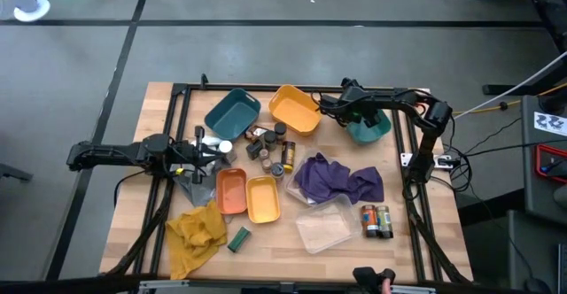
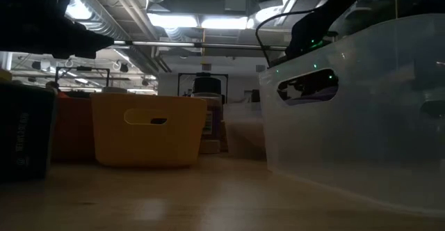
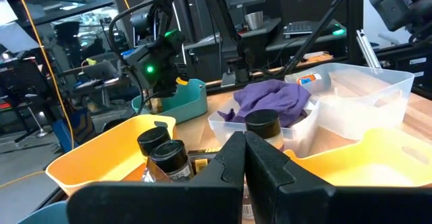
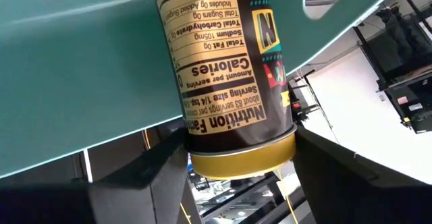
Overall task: Sort spices by type
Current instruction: Put the yellow spice bottle into the blue bin, then put the light orange spice bottle into the yellow bin
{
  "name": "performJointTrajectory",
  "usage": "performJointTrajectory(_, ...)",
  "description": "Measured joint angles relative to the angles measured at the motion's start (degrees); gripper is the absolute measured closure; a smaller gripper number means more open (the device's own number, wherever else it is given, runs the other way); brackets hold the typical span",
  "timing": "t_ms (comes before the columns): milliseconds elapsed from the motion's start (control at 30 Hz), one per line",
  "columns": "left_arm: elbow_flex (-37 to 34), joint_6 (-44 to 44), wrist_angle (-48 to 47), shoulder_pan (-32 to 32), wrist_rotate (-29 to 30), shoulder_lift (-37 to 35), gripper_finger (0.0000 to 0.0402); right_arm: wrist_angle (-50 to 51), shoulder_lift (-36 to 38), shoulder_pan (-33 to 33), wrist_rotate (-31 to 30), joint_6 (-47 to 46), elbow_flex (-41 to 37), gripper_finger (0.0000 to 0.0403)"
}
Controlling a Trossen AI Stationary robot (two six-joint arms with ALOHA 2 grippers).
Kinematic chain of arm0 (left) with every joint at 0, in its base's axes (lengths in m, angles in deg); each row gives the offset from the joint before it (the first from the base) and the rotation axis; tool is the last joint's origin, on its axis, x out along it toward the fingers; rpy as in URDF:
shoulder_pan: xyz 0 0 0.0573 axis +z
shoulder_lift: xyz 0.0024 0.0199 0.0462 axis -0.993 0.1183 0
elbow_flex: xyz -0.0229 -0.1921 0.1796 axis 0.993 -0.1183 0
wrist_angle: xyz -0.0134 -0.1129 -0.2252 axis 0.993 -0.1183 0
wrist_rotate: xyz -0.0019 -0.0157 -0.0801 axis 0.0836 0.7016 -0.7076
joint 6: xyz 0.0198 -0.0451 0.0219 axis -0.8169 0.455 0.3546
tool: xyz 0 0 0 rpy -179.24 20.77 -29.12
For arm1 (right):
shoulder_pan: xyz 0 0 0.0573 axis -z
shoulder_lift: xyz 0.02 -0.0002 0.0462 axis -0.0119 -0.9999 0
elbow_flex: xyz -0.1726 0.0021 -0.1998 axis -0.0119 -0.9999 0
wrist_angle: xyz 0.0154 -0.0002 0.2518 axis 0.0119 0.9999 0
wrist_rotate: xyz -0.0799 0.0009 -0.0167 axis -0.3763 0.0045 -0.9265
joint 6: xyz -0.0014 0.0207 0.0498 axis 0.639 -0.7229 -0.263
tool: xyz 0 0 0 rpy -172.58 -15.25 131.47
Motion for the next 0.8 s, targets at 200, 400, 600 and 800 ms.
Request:
performJointTrajectory(200,0.0,0.0,0.0,0.0,0.0,0.0,0.0402,0.0,0.0,0.0,-4.3,0.0,0.0,0.0163)
performJointTrajectory(400,0.0,0.0,0.0,0.0,0.0,0.0,0.0402,-0.5,0.0,0.0,-6.4,0.2,0.0,0.0125)
performJointTrajectory(600,0.0,0.0,0.0,0.0,0.0,0.0,0.0402,-0.9,0.0,0.0,-6.2,0.4,0.0,0.0088)
performJointTrajectory(800,0.0,0.0,0.0,0.0,0.0,0.0,0.0402,-0.9,0.0,0.0,-6.1,0.1,0.0,0.0082)
